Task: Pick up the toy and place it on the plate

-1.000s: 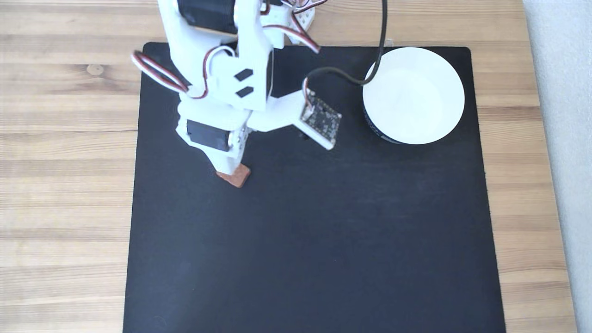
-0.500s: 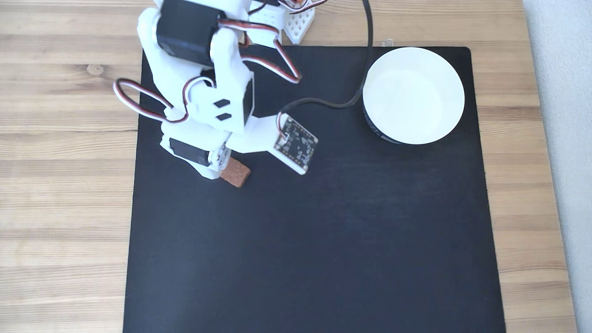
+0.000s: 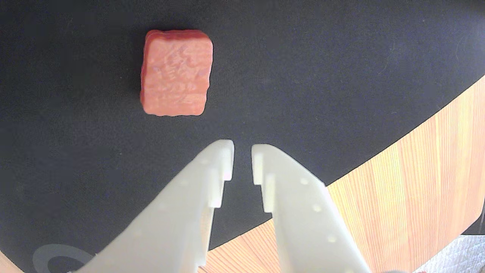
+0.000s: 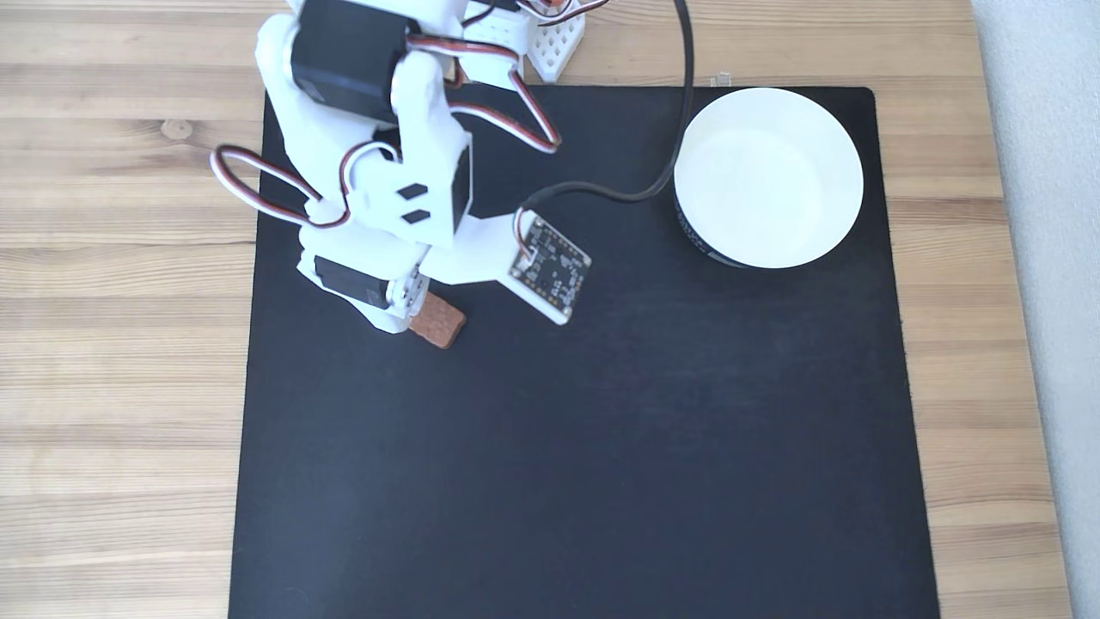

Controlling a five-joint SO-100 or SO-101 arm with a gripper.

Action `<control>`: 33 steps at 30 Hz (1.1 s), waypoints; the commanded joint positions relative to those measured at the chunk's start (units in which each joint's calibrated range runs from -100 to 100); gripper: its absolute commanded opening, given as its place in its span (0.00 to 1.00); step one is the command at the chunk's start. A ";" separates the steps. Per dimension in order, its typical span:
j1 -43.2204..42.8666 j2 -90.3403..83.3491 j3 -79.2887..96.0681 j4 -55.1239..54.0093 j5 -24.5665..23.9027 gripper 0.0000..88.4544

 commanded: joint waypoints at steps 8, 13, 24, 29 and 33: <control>0.66 4.45 -1.78 5.23 -0.04 0.03; 0.91 4.87 -2.41 4.72 -0.04 0.03; 0.49 4.87 -2.51 4.97 -0.04 0.16; 0.15 4.45 -2.51 6.92 -0.04 0.36; 0.24 4.95 -2.51 6.92 -0.04 0.36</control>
